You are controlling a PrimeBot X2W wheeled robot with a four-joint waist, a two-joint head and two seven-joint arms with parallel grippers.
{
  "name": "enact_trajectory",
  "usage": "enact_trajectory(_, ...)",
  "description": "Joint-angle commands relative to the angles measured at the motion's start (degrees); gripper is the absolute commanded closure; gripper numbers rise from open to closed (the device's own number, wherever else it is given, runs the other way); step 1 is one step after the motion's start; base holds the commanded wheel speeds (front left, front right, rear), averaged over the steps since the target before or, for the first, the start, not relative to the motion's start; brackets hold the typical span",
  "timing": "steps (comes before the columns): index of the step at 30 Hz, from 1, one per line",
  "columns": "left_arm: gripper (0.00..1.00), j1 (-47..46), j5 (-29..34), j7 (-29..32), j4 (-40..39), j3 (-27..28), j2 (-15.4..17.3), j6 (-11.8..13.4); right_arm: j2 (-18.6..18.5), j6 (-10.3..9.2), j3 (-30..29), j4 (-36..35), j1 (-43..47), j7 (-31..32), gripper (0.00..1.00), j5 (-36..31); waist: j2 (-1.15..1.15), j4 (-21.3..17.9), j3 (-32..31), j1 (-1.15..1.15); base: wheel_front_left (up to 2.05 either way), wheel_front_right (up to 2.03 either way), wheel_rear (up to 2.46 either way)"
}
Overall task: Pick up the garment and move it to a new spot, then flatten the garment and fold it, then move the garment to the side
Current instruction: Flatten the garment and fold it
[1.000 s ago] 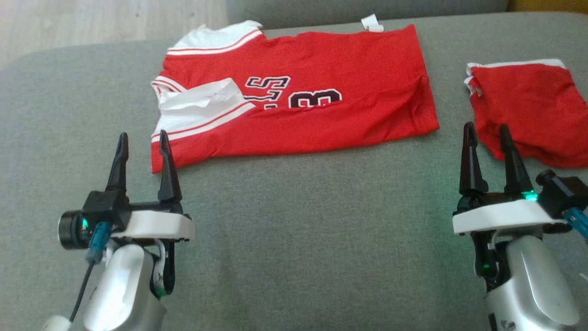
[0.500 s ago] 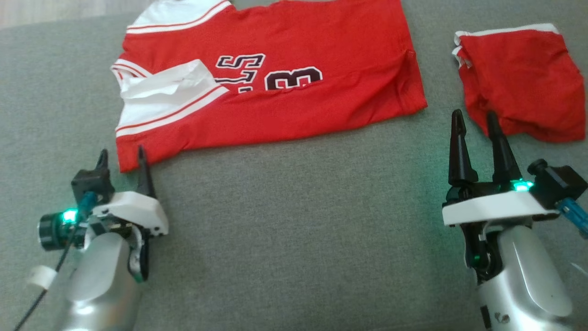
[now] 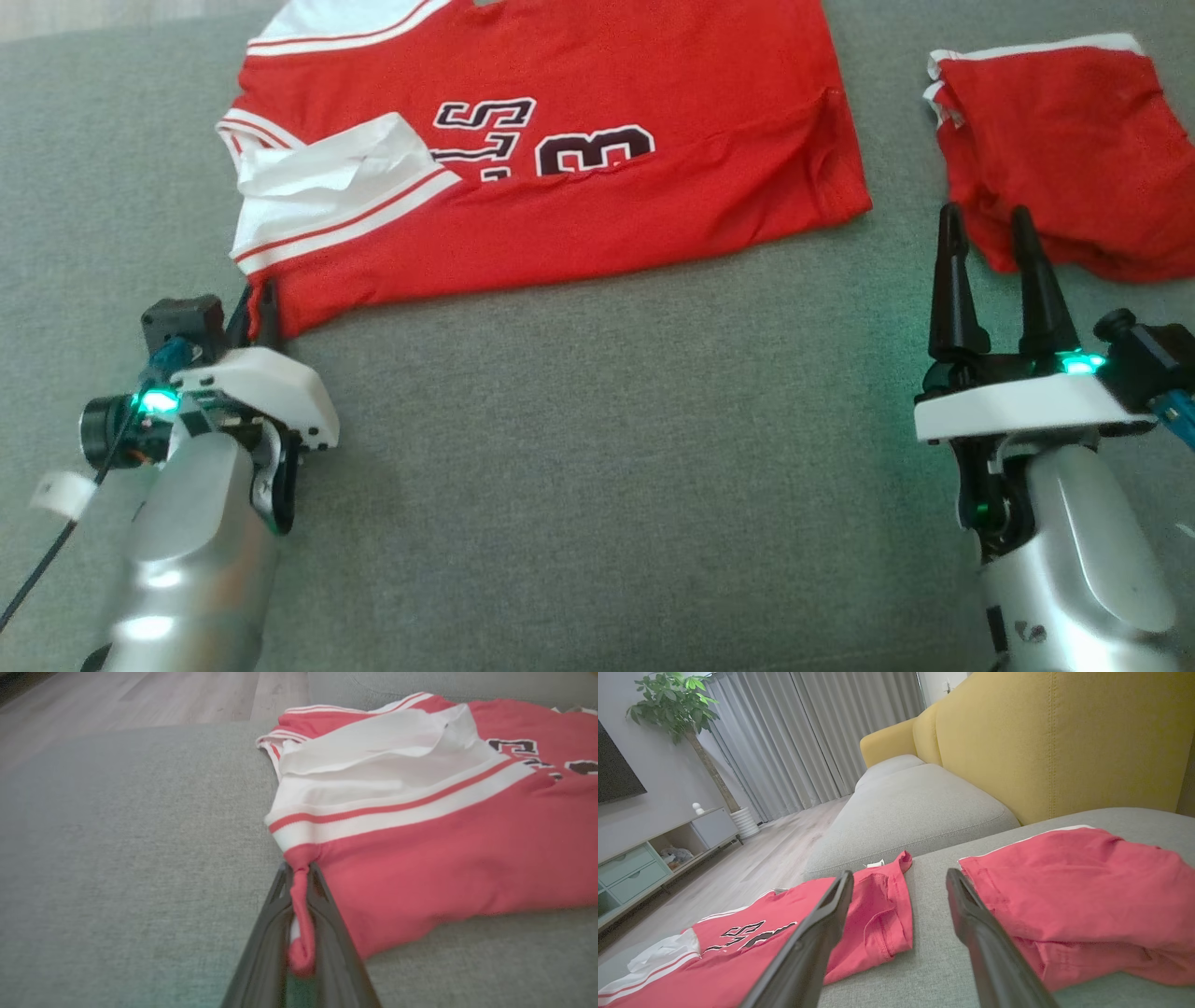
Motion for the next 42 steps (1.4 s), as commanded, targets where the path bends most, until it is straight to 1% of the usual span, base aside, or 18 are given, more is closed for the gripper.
enact_trajectory(1,1.0,-0.4,0.1,-1.1,-0.4,1.5,2.2,0.4,0.2,-0.04,0.8,-1.5,-1.9,-0.4,0.0,-0.7,0.0,0.3,-0.4,-0.01,0.0,0.0,0.0)
enact_trajectory(6,1.0,-2.1,0.2,-8.1,-4.0,1.5,1.8,0.1,0.2,-0.04,-0.5,2.6,-3.5,0.5,0.0,-2.9,0.0,1.5,-1.4,-0.01,0.0,0.0,0.0)
enact_trajectory(10,1.0,-3.5,0.8,-11.1,-9.0,1.2,1.4,-0.7,0.2,-0.04,-1.1,6.7,-6.5,5.0,0.0,-3.9,0.0,2.7,-1.5,-0.01,0.0,0.0,0.0)
enact_trajectory(14,1.0,-3.5,2.4,-11.8,-14.8,0.3,1.3,-1.1,0.2,-0.04,-1.7,11.7,-11.3,9.8,0.0,-5.5,0.0,3.7,-0.9,-0.01,0.0,0.0,0.0)
enact_trajectory(18,1.0,-2.8,3.8,-11.9,-19.4,-1.0,0.9,-1.9,0.2,-0.04,-1.8,18.4,-16.4,14.8,0.0,-6.2,0.0,4.8,-0.1,-0.01,0.0,0.0,0.0)
enact_trajectory(20,1.0,-2.4,4.3,-11.9,-21.2,-1.4,0.5,-2.0,0.2,-0.04,-1.8,22.1,-18.8,16.9,0.0,-7.7,0.0,5.4,0.4,-0.01,0.0,0.0,0.0)
enact_trajectory(23,1.0,-2.1,4.8,-12.0,-22.9,-2.1,-0.1,-2.4,0.2,-0.04,-3.1,27.0,-21.9,18.8,0.0,-12.5,0.0,6.2,1.2,-0.01,0.0,0.0,0.0)
enact_trajectory(24,1.0,-2.0,5.1,-12.0,-23.6,-2.4,-0.3,-2.4,0.2,-0.04,-5.2,29.8,-23.4,20.0,0.0,-16.7,0.0,6.6,1.6,-0.01,0.0,0.0,0.0)
enact_trajectory(25,1.0,-1.9,5.2,-12.0,-23.8,-2.5,-0.5,-2.5,0.2,-0.04,-6.3,31.1,-24.0,20.6,0.0,-18.1,0.0,6.8,1.7,-0.01,0.0,0.0,0.0)
enact_trajectory(28,1.0,-1.7,5.4,-12.0,-24.0,-2.7,-0.6,-2.6,0.2,-0.04,-8.7,34.3,-25.4,21.8,0.0,-21.2,0.0,7.4,1.7,-0.01,0.0,0.0,0.0)
enact_trajectory(31,1.0,-1.4,5.4,-12.0,-23.7,-2.6,-0.7,-2.7,0.2,-0.04,-8.0,37.4,-26.2,22.0,0.0,-20.5,0.0,7.7,1.4,-0.01,0.0,0.0,0.0)
enact_trajectory(32,1.0,-1.2,5.4,-12.0,-23.4,-2.5,-0.6,-2.6,0.2,-0.04,-7.3,38.2,-26.4,21.7,0.78,-19.9,0.0,7.7,1.2,-0.01,0.0,0.0,0.0)
enact_trajectory(33,1.0,-1.0,5.5,-12.0,-22.9,-2.4,-0.4,-2.5,0.2,-0.04,-6.5,38.8,-26.5,20.9,1.0,-19.1,0.0,7.5,0.9,-0.01,0.0,0.0,0.0)
enact_trajectory(37,1.0,0.5,5.3,-11.9,-20.4,-2.1,0.4,-2.1,0.2,-0.04,-4.1,40.5,-26.1,17.2,1.0,-15.2,0.0,6.6,-1.1,-0.01,0.0,0.0,0.0)
enact_trajectory(38,1.0,0.5,5.3,-11.9,-20.4,-2.1,0.4,-2.1,0.2,-0.04,-4.1,40.5,-26.1,17.2,1.0,-15.2,0.0,6.6,-1.1,-0.01,0.0,0.0,0.0)
enact_trajectory(42,1.0,2.5,5.0,-10.6,-17.4,-2.1,1.4,-1.8,0.2,-0.04,-3.2,41.6,-24.7,13.4,1.0,-12.1,0.0,5.6,-3.9,-0.01,0.0,0.0,0.0)
